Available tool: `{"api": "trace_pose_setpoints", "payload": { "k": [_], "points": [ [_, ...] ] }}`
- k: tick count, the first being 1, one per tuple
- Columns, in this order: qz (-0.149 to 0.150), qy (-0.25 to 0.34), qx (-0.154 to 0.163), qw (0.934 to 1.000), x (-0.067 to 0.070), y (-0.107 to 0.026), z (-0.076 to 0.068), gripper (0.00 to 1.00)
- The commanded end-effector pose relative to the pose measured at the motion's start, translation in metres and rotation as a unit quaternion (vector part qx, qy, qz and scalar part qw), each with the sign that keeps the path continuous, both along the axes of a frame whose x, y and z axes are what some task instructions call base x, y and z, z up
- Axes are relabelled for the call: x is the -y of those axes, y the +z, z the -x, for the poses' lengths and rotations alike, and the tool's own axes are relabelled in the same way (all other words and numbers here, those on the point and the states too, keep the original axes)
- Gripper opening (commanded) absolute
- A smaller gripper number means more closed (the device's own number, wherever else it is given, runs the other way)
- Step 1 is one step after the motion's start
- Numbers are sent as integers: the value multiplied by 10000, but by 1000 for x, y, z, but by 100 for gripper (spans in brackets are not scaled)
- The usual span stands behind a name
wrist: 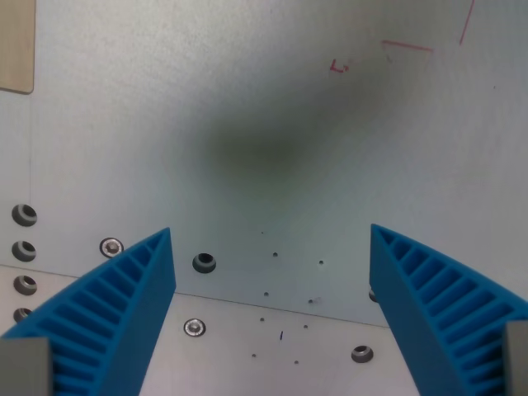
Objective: Rotate around gripper negative z
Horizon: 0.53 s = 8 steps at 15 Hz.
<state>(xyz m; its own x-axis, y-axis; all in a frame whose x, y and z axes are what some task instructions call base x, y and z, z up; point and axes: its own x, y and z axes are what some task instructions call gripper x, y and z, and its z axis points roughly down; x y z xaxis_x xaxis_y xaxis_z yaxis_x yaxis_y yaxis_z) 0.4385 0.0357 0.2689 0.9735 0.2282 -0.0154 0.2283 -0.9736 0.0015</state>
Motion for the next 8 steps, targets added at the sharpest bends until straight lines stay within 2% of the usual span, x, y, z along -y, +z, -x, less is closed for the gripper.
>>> {"api": "trace_pose_setpoints", "payload": {
  "k": [1,8],
  "points": [
    [-2,58,24,10000,0,2,0,100],
    [-7,466,22,9989,0,2,0,100]
  ]
}}
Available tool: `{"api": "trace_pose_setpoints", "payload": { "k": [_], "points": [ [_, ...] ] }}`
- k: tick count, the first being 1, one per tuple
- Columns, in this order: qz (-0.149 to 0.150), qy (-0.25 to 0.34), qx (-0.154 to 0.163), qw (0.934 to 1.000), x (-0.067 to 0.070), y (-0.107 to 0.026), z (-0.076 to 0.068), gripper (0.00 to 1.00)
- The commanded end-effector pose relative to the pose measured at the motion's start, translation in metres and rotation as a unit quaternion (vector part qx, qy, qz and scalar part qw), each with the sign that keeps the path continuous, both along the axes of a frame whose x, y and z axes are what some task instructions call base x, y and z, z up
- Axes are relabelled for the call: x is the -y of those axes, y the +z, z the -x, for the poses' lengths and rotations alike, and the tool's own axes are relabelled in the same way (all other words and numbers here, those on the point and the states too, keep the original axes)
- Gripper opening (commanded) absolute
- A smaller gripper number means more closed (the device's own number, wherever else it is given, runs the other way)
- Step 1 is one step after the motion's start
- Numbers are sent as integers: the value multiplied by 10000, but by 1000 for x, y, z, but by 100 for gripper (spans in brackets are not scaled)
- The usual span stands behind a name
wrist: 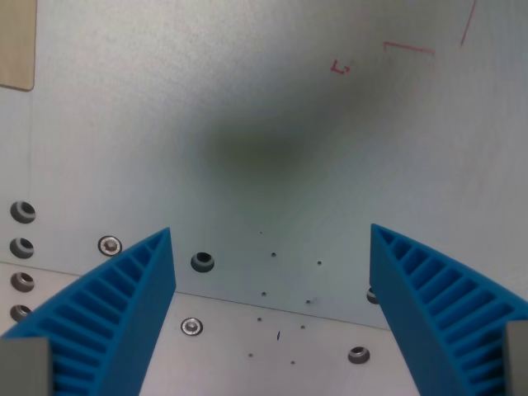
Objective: Rotate around gripper negative z
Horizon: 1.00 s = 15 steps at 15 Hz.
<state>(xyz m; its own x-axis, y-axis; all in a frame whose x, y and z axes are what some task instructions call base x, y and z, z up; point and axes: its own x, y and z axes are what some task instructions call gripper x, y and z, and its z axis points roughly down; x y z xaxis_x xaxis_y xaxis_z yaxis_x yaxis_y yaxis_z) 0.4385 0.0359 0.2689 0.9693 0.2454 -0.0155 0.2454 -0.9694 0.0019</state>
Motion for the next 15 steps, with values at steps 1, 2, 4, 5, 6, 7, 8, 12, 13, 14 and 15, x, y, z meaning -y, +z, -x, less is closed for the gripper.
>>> {"api": "trace_pose_setpoints", "payload": {
  "k": [1,2,4,5,6,7,8,12,13,14,15],
  "points": [
    [-10,436,22,9990,0,2,0,100],
    [-11,495,21,9988,0,2,0,100],
    [-12,611,21,9981,0,2,0,100],
    [-13,669,21,9978,0,2,0,100],
    [-13,727,20,9973,0,2,0,100],
    [-14,786,20,9969,0,2,0,100],
    [-15,844,20,9964,0,2,0,100],
    [-18,1076,18,9942,0,2,0,100],
    [-18,1134,18,9935,0,2,0,100],
    [-19,1192,18,9929,0,2,0,100],
    [-20,1250,17,9922,0,2,0,100]
  ]
}}
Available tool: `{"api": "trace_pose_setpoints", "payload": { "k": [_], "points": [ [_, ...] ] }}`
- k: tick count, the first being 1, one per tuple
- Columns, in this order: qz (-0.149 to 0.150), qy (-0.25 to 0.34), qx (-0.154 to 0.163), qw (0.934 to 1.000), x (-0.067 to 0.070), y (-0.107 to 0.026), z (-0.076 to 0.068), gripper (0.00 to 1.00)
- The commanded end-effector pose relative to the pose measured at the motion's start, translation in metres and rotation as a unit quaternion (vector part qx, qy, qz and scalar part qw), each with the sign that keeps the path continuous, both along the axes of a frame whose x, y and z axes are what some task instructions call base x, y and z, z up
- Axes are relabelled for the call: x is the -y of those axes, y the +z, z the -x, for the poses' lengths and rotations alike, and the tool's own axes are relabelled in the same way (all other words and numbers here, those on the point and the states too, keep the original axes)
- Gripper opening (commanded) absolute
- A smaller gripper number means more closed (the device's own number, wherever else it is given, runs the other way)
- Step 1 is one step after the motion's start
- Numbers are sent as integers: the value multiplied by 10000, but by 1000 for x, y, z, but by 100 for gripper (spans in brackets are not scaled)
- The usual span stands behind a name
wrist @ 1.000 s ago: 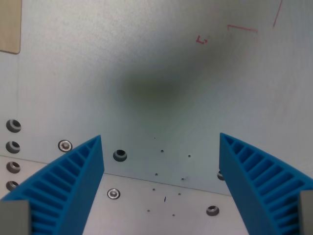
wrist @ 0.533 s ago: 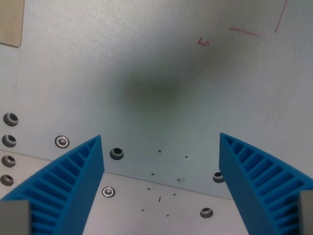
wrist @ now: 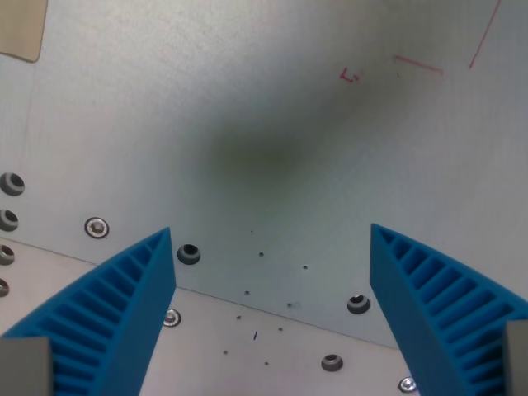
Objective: Rotate around gripper negative z
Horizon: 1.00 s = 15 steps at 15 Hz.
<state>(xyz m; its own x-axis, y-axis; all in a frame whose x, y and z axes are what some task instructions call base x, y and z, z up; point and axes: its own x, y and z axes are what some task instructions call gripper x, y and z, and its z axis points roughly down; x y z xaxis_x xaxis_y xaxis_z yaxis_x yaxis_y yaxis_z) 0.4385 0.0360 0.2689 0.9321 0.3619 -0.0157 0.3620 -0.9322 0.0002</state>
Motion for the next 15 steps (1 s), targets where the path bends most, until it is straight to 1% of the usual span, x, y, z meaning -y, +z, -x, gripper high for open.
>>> {"api": "trace_pose_setpoints", "payload": {
  "k": [1,8,15],
  "points": [
    [-14,698,20,9976,0,2,0,100],
    [-19,1105,18,9939,0,2,0,100],
    [-24,1510,16,9885,0,2,0,100]
  ]
}}
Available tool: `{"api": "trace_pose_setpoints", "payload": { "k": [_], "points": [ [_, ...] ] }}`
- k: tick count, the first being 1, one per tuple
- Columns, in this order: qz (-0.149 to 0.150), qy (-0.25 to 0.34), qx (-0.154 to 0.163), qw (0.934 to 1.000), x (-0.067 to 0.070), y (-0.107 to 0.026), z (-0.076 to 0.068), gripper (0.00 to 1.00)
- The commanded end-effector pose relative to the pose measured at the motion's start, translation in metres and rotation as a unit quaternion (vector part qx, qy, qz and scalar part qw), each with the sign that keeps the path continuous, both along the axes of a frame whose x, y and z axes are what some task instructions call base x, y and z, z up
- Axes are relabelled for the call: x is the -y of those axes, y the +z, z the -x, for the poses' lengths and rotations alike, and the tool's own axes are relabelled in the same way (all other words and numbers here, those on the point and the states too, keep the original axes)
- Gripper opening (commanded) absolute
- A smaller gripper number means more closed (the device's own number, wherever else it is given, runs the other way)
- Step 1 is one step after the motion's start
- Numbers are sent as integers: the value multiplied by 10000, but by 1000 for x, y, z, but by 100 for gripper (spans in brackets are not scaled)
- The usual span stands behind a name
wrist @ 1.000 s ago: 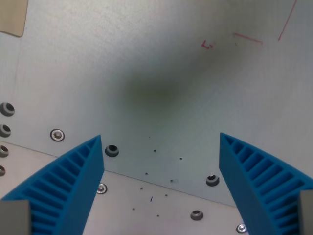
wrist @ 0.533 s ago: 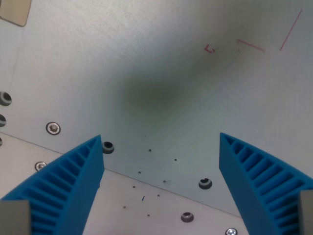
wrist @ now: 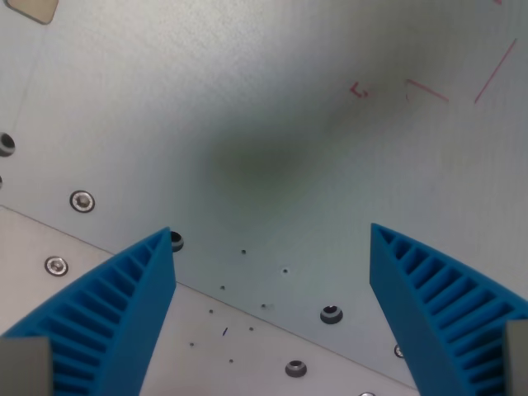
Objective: Rotate around gripper negative z
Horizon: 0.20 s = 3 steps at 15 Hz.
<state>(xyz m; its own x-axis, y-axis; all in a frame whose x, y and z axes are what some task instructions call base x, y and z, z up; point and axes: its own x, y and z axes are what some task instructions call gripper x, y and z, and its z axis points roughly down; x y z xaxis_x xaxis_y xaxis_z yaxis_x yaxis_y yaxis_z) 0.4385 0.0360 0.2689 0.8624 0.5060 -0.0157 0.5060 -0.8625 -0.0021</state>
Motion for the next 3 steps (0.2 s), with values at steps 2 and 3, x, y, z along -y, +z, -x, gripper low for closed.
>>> {"api": "trace_pose_setpoints", "payload": {
  "k": [2,3],
  "points": [
    [-17,831,20,9965,0,2,0,100],
    [-18,889,19,9960,0,2,0,100]
  ]
}}
